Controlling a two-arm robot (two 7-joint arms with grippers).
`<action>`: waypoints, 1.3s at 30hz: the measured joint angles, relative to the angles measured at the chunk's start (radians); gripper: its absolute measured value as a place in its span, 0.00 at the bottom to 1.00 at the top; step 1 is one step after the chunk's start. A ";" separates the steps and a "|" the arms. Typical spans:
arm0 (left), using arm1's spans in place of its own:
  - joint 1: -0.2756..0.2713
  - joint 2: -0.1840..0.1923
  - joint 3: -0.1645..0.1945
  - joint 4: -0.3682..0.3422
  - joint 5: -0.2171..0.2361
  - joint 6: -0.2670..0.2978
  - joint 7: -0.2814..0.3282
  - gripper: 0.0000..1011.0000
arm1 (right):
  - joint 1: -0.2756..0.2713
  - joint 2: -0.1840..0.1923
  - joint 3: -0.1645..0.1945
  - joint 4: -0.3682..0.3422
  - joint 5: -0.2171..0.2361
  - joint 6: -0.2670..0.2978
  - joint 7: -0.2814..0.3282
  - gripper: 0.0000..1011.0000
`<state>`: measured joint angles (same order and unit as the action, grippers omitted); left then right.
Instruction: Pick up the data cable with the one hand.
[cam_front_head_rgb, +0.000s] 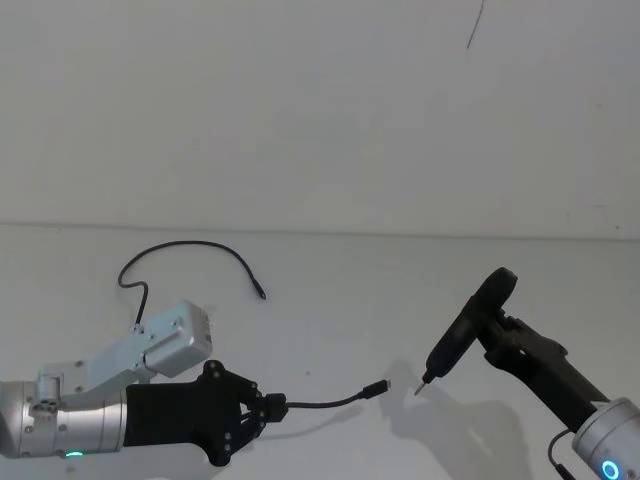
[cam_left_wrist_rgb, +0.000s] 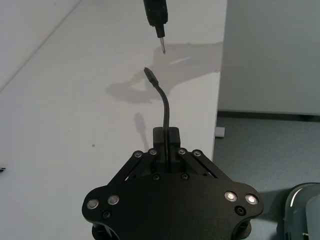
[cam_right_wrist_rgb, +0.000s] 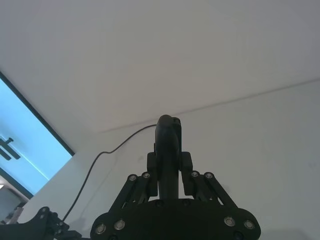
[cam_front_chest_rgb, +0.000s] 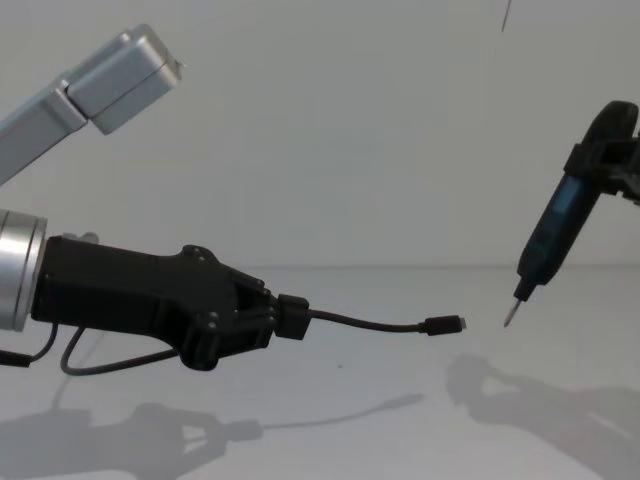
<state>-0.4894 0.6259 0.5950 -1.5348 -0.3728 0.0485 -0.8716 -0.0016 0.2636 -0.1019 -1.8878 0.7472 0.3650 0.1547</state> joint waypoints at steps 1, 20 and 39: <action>0.000 0.000 0.000 0.000 0.000 0.000 0.000 0.05 | -0.001 0.001 -0.001 -0.001 0.000 -0.001 0.001 0.27; 0.000 0.000 0.000 0.000 0.000 0.000 0.000 0.05 | -0.012 0.017 -0.018 -0.018 0.007 -0.035 0.015 0.27; 0.000 0.000 0.000 0.000 0.000 0.000 0.000 0.05 | -0.002 0.022 -0.037 0.000 0.021 -0.060 0.020 0.27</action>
<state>-0.4894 0.6259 0.5951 -1.5348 -0.3728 0.0486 -0.8717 -0.0032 0.2854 -0.1385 -1.8880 0.7678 0.3051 0.1744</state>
